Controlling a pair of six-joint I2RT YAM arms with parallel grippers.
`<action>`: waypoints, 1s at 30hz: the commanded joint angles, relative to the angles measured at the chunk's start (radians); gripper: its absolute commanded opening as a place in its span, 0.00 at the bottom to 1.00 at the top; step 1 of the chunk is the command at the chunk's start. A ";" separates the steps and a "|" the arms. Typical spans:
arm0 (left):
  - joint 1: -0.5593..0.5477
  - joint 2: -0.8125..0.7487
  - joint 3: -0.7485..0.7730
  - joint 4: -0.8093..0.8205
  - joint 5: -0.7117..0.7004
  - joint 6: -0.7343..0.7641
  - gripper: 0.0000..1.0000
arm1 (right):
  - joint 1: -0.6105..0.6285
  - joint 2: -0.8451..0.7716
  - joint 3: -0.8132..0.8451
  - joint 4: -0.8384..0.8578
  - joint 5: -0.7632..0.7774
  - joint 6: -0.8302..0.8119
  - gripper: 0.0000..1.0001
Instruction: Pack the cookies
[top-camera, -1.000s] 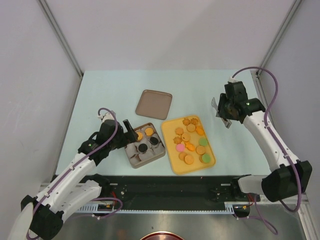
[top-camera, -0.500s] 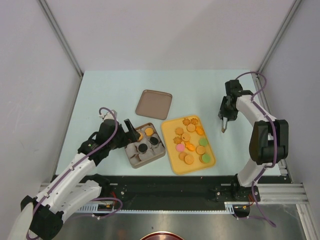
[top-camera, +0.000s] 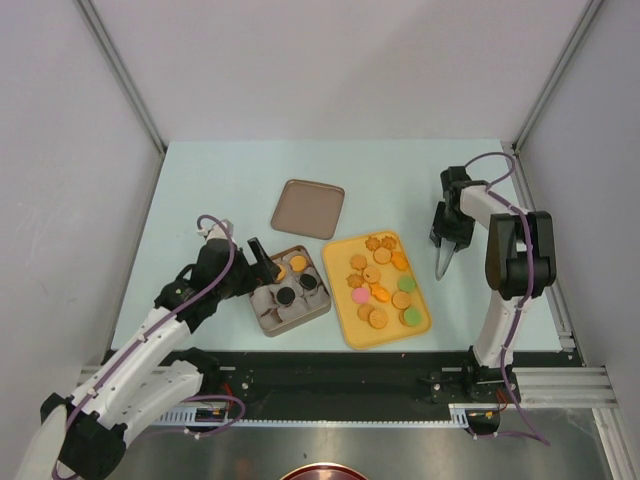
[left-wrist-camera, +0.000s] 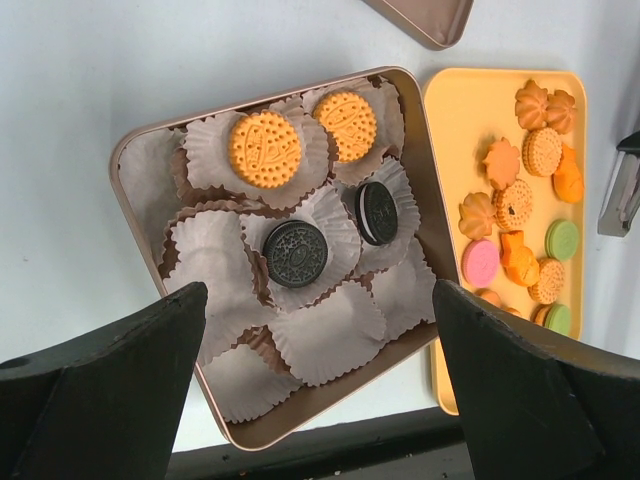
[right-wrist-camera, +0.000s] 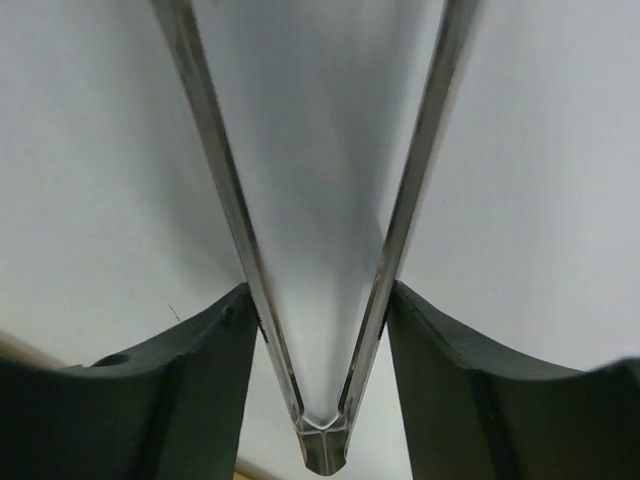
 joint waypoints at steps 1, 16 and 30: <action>0.008 -0.019 0.009 0.017 0.000 0.008 1.00 | 0.005 0.031 0.020 -0.003 0.047 0.022 0.65; 0.006 -0.022 0.030 0.005 -0.026 0.031 1.00 | 0.129 -0.394 -0.064 0.113 0.029 0.076 0.82; 0.018 -0.003 0.125 -0.069 -0.066 0.088 1.00 | 0.440 0.047 0.319 0.247 -0.008 0.042 0.62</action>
